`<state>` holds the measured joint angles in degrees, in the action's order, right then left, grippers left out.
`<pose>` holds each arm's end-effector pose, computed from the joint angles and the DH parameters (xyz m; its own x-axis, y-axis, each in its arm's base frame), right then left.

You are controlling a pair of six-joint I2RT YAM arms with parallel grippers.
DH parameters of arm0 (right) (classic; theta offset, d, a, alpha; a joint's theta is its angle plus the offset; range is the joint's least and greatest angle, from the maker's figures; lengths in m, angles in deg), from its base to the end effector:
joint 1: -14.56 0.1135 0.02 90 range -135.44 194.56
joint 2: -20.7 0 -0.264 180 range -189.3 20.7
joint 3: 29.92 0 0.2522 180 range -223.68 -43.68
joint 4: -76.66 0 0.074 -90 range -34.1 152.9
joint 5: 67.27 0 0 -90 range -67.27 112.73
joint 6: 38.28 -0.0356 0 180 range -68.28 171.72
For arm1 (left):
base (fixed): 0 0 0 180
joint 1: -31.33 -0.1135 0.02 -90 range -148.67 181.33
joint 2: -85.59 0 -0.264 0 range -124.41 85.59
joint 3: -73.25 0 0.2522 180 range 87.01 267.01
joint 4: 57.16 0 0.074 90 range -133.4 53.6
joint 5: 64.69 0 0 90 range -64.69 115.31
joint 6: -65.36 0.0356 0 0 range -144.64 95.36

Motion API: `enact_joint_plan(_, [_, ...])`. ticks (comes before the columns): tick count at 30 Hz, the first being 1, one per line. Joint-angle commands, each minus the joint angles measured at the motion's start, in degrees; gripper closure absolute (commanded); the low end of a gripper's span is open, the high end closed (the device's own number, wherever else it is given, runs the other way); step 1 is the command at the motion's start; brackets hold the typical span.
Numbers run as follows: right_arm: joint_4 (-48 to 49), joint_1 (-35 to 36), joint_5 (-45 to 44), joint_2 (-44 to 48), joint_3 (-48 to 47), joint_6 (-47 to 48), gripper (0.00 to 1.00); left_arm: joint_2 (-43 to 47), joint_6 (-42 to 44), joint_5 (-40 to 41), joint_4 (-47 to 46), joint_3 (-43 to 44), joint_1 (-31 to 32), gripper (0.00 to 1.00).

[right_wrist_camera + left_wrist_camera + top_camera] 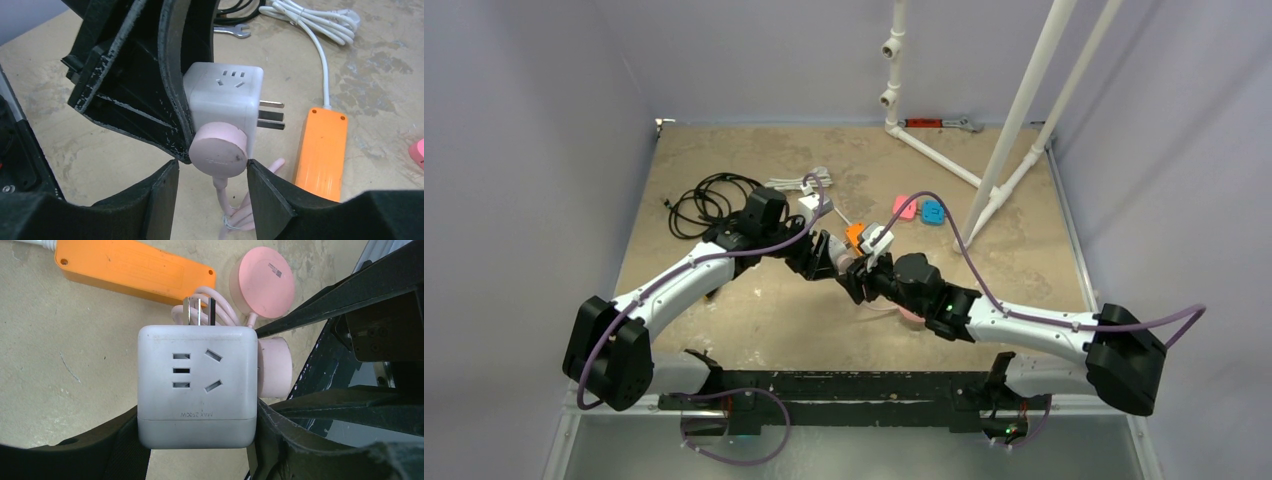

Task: Pull the plug off the socket
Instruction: Remove the plug from the socket.

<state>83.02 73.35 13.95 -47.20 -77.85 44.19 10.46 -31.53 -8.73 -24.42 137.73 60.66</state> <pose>0.1414 0.2228 0.2463 -0.2216 -0.1158 -0.9682 -0.7458 0.6599 0.0918 0.2303 -0.1522 0.2509 -0.6858 0.2713 -0.6753 0.6832 0.5598 -0.4689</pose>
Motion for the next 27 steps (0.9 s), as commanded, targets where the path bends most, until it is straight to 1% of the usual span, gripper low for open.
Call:
enact_joint_plan(1, [1.1, 0.1, -0.8, -0.4, -3.1, -2.1, 0.46, 0.4, -0.5, -1.0, -2.2, 1.5, -0.2, 1.0])
enact_joint_plan(10, [0.5, 0.1, -1.0, -1.4, -4.5, -1.3, 0.47, 0.3, -0.3, -1.6, -2.2, 1.5, -0.1, 1.0])
enact_joint_plan(16, [-0.3, 0.0, -0.9, -3.4, -5.4, -0.8, 0.52, 0.7, 0.0, -2.2, -2.4, 1.3, -0.1, 1.0])
enact_joint_plan(20, [-0.3, -0.2, -1.0, -3.8, -5.6, -0.1, 0.65, 0.6, 0.5, -2.5, -2.3, 1.3, 0.3, 1.0])
enact_joint_plan(24, [-0.8, -0.6, -2.3, -3.9, -6.1, 0.6, 0.81, 0.8, 1.1, -2.6, -2.1, 1.4, 0.7, 1.0])
enact_joint_plan(27, [-1.8, -0.9, -4.7, -4.4, -6.6, 0.6, 0.92, 1.3, 1.2, -2.2, -2.1, 1.4, 0.7, 1.0])
